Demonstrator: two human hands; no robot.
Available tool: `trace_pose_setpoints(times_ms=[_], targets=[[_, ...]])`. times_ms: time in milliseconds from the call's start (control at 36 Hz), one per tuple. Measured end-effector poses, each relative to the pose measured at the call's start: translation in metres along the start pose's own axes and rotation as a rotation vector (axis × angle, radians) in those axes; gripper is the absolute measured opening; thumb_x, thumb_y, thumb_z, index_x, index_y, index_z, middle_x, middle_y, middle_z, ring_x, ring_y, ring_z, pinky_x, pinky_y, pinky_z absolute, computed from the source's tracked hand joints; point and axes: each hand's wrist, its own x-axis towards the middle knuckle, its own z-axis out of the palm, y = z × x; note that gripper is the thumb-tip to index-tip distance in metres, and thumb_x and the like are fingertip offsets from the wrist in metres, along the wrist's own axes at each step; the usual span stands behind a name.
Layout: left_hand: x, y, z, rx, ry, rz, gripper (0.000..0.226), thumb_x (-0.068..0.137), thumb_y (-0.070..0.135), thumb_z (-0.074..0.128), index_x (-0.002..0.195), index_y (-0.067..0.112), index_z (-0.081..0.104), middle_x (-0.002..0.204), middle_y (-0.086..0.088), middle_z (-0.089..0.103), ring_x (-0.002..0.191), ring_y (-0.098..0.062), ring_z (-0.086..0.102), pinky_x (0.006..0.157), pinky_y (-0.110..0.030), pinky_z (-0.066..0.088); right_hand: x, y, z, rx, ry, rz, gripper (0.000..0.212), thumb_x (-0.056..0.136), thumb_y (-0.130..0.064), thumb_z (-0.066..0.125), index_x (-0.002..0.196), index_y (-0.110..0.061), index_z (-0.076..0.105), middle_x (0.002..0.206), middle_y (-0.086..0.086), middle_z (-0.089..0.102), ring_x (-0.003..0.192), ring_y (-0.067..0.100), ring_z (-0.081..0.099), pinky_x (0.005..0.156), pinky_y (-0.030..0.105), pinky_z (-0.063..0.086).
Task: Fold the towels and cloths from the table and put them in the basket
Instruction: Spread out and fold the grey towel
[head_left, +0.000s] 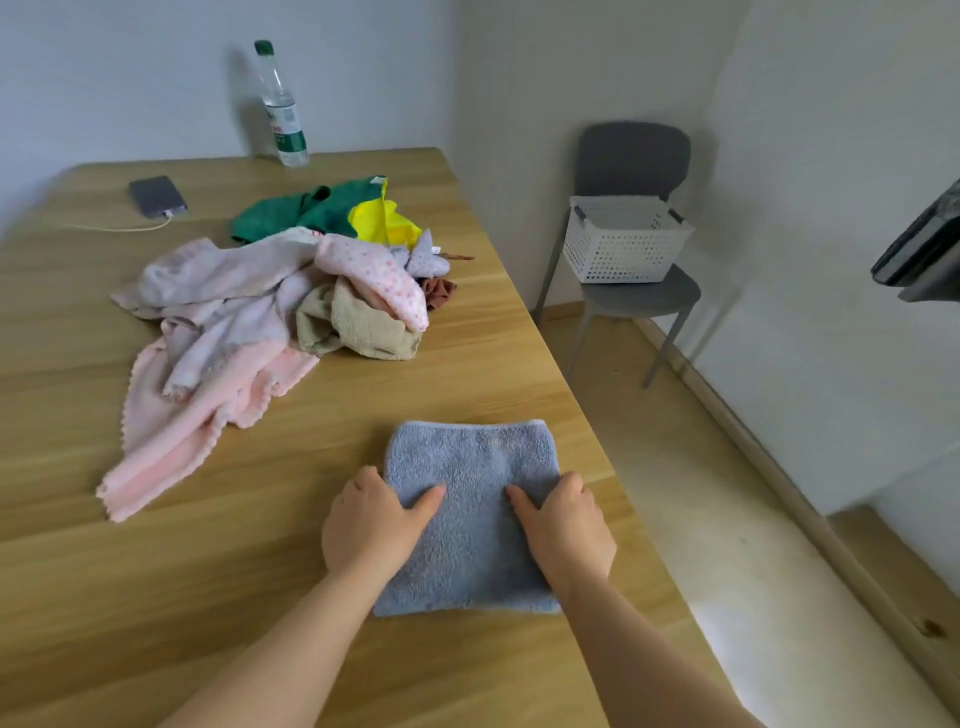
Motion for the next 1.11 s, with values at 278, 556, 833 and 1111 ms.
trace_pose_setpoints(times_ms=[278, 556, 833, 1111], targets=[[-0.011, 0.004, -0.017, -0.601, -0.478, -0.196, 0.022, 0.078, 0.03, 0.074, 0.087, 0.015, 0.06, 0.094, -0.006, 0.068, 0.082, -0.022, 0.065, 0.082, -0.035, 0.052, -0.006, 0.022, -0.024, 0.276, -0.196, 0.127, 0.041, 0.087, -0.052, 0.055, 0.092, -0.012, 0.05, 0.087, -0.001, 0.057, 0.081, 0.019, 0.055, 0.065, 0.03, 0.041], [-0.017, 0.129, 0.022, -0.701, -0.499, -0.077, 0.027, 0.088, 0.03, 0.063, 0.095, 0.01, 0.045, 0.098, -0.011, 0.058, 0.083, -0.025, 0.058, 0.07, -0.034, 0.047, 0.03, 0.105, -0.092, 0.884, -0.184, 0.348, 0.027, 0.087, -0.031, 0.065, 0.094, -0.006, 0.058, 0.094, 0.011, 0.064, 0.086, 0.026, 0.061, 0.074, 0.034, 0.05], [-0.04, 0.338, 0.102, -0.864, -0.551, -0.048, 0.027, 0.089, 0.022, 0.062, 0.108, 0.006, 0.05, 0.099, -0.015, 0.063, 0.081, -0.028, 0.061, 0.069, -0.034, 0.049, 0.136, 0.235, -0.245, 1.133, -0.326, 0.218, 0.018, 0.09, -0.018, 0.059, 0.108, -0.019, 0.059, 0.104, 0.004, 0.067, 0.088, 0.021, 0.063, 0.071, 0.033, 0.054], [-0.027, 0.461, 0.134, -0.984, -0.528, -0.068, 0.024, 0.088, 0.02, 0.063, 0.105, 0.011, 0.048, 0.098, -0.014, 0.061, 0.087, -0.03, 0.061, 0.08, -0.041, 0.05, 0.241, 0.285, -0.32, 1.092, -0.287, 0.201, 0.018, 0.089, -0.017, 0.061, 0.107, -0.016, 0.059, 0.107, 0.008, 0.067, 0.094, 0.026, 0.063, 0.084, 0.041, 0.053]])
